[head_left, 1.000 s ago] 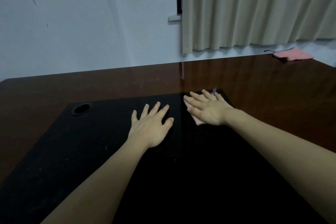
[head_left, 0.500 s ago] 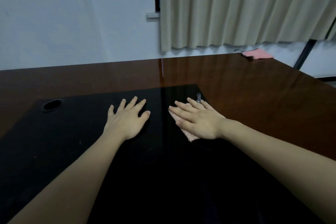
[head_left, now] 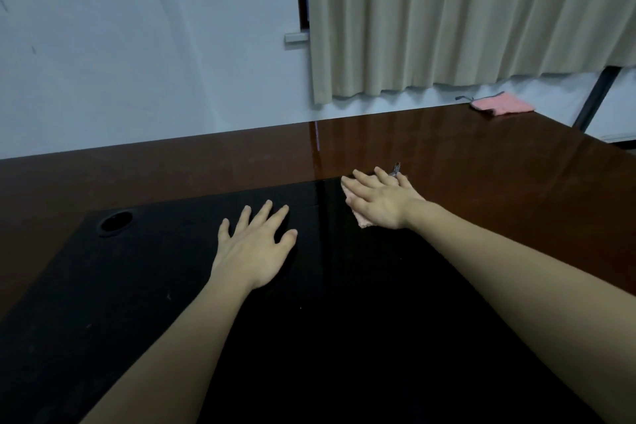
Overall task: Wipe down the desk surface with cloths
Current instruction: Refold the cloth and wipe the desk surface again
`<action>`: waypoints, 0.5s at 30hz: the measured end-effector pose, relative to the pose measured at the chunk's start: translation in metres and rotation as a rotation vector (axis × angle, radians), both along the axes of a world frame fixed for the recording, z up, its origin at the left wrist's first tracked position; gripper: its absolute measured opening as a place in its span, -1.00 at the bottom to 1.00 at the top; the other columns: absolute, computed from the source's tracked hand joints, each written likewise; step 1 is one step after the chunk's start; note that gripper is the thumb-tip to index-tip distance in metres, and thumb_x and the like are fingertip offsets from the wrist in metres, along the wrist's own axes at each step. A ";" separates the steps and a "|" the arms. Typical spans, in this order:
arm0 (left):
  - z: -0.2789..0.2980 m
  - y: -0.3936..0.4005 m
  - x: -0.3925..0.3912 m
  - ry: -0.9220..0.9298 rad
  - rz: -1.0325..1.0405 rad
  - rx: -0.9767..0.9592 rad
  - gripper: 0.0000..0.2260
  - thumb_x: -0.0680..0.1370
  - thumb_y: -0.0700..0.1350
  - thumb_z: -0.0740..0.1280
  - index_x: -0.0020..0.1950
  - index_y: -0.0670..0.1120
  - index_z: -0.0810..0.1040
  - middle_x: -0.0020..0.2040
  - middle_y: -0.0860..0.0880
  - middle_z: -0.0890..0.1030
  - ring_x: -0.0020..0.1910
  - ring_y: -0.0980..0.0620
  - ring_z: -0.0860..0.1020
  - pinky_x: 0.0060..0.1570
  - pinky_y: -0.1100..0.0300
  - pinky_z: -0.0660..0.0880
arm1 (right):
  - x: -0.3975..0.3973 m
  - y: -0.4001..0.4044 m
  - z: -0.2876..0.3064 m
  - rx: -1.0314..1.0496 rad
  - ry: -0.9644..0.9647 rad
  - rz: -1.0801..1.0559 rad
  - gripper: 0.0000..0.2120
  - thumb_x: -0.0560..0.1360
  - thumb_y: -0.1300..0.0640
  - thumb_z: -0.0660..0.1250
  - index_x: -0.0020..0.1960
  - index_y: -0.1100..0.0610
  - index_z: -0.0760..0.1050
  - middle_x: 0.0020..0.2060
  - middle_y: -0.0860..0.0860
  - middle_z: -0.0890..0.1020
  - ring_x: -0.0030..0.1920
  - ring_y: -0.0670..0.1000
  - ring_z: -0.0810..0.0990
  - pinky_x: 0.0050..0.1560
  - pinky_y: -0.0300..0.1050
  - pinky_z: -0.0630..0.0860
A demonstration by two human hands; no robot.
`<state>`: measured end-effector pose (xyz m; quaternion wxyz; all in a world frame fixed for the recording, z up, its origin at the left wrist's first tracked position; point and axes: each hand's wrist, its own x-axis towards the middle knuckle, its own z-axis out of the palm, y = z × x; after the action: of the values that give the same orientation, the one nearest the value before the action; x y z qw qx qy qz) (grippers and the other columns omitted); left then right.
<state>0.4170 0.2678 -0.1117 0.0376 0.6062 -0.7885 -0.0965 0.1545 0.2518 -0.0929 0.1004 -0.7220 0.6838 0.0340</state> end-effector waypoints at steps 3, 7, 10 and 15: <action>0.001 0.002 0.000 -0.007 0.006 -0.002 -0.47 0.67 0.28 -0.06 0.64 0.25 -0.01 0.66 0.14 -0.09 0.64 -0.03 -0.14 0.57 -0.18 -0.19 | 0.005 0.029 0.000 0.010 0.005 0.077 -0.45 0.68 -0.27 -0.17 0.63 -0.27 -0.22 0.64 -0.16 -0.17 0.63 0.13 -0.25 0.56 0.30 -0.25; 0.003 0.006 -0.002 -0.006 0.002 -0.010 -0.47 0.68 0.27 -0.06 0.64 0.23 0.00 0.66 0.13 -0.08 0.64 -0.05 -0.14 0.57 -0.19 -0.19 | 0.004 0.073 0.000 0.017 -0.008 0.197 -0.46 0.68 -0.29 -0.19 0.61 -0.31 -0.24 0.63 -0.21 -0.19 0.62 0.06 -0.29 0.57 0.24 -0.30; 0.006 0.006 -0.003 -0.010 0.004 -0.003 -0.48 0.68 0.26 -0.05 0.65 0.22 0.00 0.66 0.12 -0.08 0.64 -0.06 -0.13 0.57 -0.20 -0.19 | 0.000 0.083 0.003 0.036 -0.023 0.217 -0.47 0.67 -0.30 -0.19 0.60 -0.34 -0.24 0.62 -0.22 -0.19 0.62 0.03 -0.31 0.57 0.20 -0.32; 0.011 0.010 -0.006 -0.060 -0.013 -0.074 -0.50 0.68 0.22 0.01 0.63 0.18 0.14 0.66 0.11 0.02 0.64 -0.07 -0.08 0.57 -0.20 -0.15 | -0.011 0.047 0.000 0.012 0.002 0.108 -0.46 0.67 -0.31 -0.18 0.61 -0.32 -0.21 0.63 -0.21 -0.17 0.63 0.04 -0.25 0.58 0.22 -0.25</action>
<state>0.4114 0.2777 -0.1004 0.0359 0.6018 -0.7964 -0.0492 0.1438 0.2987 -0.0924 0.1021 -0.7571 0.6438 0.0439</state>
